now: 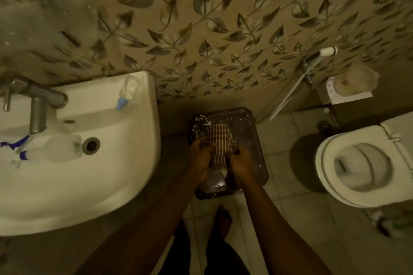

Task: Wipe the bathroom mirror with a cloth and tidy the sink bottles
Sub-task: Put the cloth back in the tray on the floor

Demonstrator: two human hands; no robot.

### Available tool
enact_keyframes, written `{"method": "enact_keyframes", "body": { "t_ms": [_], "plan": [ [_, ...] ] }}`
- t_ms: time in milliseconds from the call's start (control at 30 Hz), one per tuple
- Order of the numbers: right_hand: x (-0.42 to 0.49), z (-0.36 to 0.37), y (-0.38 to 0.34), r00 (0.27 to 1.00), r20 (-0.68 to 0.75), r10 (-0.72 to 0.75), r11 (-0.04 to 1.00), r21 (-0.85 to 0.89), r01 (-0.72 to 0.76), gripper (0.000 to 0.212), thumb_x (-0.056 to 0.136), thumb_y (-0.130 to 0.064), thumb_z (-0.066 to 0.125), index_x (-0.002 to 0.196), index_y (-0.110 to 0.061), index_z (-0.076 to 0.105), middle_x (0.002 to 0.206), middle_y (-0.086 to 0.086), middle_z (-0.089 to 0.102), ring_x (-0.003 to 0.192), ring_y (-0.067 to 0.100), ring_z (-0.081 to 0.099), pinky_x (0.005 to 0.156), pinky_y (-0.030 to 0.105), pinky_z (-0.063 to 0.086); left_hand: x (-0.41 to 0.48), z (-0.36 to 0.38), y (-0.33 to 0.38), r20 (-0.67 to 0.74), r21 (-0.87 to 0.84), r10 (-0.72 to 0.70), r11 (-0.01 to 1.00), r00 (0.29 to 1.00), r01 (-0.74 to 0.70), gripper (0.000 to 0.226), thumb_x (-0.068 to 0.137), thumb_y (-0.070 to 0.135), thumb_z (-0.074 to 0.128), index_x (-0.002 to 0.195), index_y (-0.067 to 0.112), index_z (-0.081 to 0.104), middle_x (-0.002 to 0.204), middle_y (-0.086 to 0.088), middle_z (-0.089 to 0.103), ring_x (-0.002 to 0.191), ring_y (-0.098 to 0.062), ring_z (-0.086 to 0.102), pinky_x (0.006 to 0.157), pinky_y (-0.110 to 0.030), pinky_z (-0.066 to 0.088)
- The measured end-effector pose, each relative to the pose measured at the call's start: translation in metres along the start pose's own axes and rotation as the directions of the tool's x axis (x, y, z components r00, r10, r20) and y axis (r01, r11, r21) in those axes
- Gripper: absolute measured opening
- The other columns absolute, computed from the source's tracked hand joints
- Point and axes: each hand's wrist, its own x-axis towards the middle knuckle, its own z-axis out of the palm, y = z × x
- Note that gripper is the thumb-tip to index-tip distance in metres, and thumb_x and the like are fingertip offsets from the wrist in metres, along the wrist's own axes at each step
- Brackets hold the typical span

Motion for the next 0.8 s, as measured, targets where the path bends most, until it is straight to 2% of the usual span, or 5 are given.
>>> {"method": "enact_keyframes", "body": {
  "t_ms": [233, 400, 467, 600, 800],
  "plan": [
    [0.079, 0.018, 0.031, 0.999, -0.044, -0.016, 0.998, -0.059, 0.014, 0.019, 0.104, -0.009, 0.059, 0.118, -0.013, 0.071, 0.105, 0.008, 0.075, 0.095, 0.029, 0.074, 0.085, 0.049, 0.064, 0.071, 0.026, -0.018, -0.131, 0.111, 0.069, 0.992, 0.989, -0.055, 0.044, 0.097, 0.002, 0.072, 0.14, 0.001, 0.063, 0.136, -0.02, 0.069, 0.125, -0.037, 0.067, 0.105, -0.049, 0.058],
    [0.106, 0.024, 0.051, 0.992, -0.083, -0.093, 0.969, -0.236, 0.071, 0.032, 0.105, -0.008, 0.057, 0.135, -0.008, 0.067, 0.103, 0.007, 0.071, 0.087, 0.021, 0.068, 0.064, 0.024, 0.05, 0.1, 0.034, -0.037, -0.179, 0.26, 0.117, 0.963, 0.977, -0.068, 0.052, 0.096, 0.004, 0.073, 0.146, 0.006, 0.06, 0.138, -0.017, 0.069, 0.127, -0.035, 0.066, 0.099, -0.04, 0.055],
    [0.111, 0.027, 0.054, 0.985, -0.085, -0.15, 0.933, -0.341, 0.112, 0.03, 0.105, -0.01, 0.056, 0.132, -0.008, 0.068, 0.098, 0.007, 0.071, 0.086, 0.022, 0.069, 0.065, 0.029, 0.054, 0.105, 0.033, -0.042, -0.206, 0.293, 0.145, 0.953, 0.968, -0.081, 0.049, 0.096, 0.006, 0.074, 0.143, 0.006, 0.061, 0.136, -0.017, 0.07, 0.125, -0.035, 0.067, 0.095, -0.038, 0.054],
    [0.118, 0.037, 0.053, 0.972, -0.084, -0.218, 0.834, -0.534, 0.141, 0.028, 0.105, -0.019, 0.056, 0.128, -0.01, 0.069, 0.114, 0.013, 0.074, 0.106, 0.032, 0.07, 0.093, 0.048, 0.06, 0.111, 0.033, -0.045, -0.235, 0.327, 0.166, 0.941, 0.958, -0.083, 0.044, 0.094, 0.007, 0.076, 0.137, 0.006, 0.066, 0.13, -0.015, 0.073, 0.12, -0.033, 0.07, 0.092, -0.038, 0.057],
    [0.115, 0.039, 0.061, 0.956, -0.101, -0.275, 0.812, -0.557, 0.175, 0.028, 0.107, -0.022, 0.054, 0.129, -0.009, 0.066, 0.111, 0.014, 0.074, 0.1, 0.032, 0.071, 0.088, 0.049, 0.061, 0.113, 0.033, -0.045, -0.21, 0.4, 0.215, 0.909, 0.954, -0.117, 0.049, 0.094, 0.003, 0.074, 0.142, 0.007, 0.062, 0.128, -0.015, 0.072, 0.117, -0.031, 0.07, 0.085, -0.03, 0.05]
  ]
}}
